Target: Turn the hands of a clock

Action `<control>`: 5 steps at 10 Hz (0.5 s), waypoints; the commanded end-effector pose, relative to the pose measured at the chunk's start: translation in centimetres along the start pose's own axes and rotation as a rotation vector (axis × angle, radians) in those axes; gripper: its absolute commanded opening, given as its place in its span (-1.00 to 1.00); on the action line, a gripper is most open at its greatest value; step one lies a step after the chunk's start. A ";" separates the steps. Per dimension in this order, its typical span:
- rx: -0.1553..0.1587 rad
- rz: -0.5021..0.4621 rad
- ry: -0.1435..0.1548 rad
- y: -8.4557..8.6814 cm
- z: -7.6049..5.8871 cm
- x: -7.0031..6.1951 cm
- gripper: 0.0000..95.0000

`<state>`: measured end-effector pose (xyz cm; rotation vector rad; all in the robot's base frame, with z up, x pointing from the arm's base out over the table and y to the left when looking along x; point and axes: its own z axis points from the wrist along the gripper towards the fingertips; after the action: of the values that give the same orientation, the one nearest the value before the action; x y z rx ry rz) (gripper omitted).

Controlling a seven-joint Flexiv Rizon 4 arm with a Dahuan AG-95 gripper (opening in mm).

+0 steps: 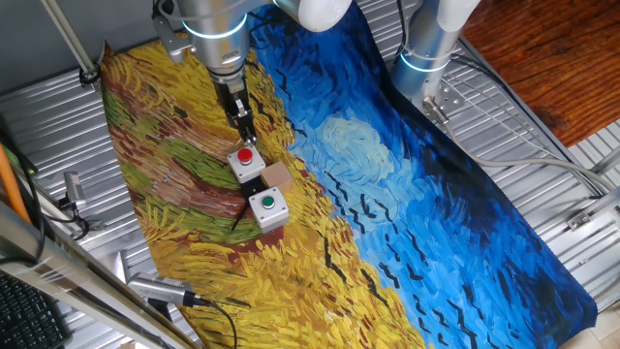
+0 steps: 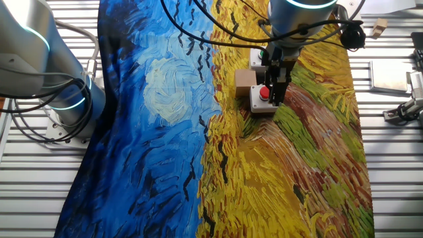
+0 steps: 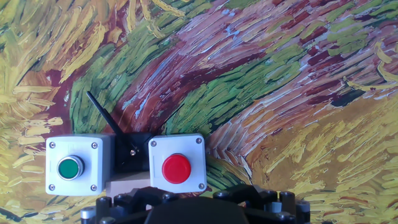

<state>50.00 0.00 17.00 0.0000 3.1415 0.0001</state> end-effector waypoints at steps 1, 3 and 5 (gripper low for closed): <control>0.000 0.000 0.000 0.0 0.0 0.0 1.00; -0.031 -0.020 -0.027 0.0 0.0 0.0 -1.00; -0.031 -0.020 -0.027 0.0 0.0 0.0 -1.00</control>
<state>49.80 -0.02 17.08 -0.0315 3.1094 0.0474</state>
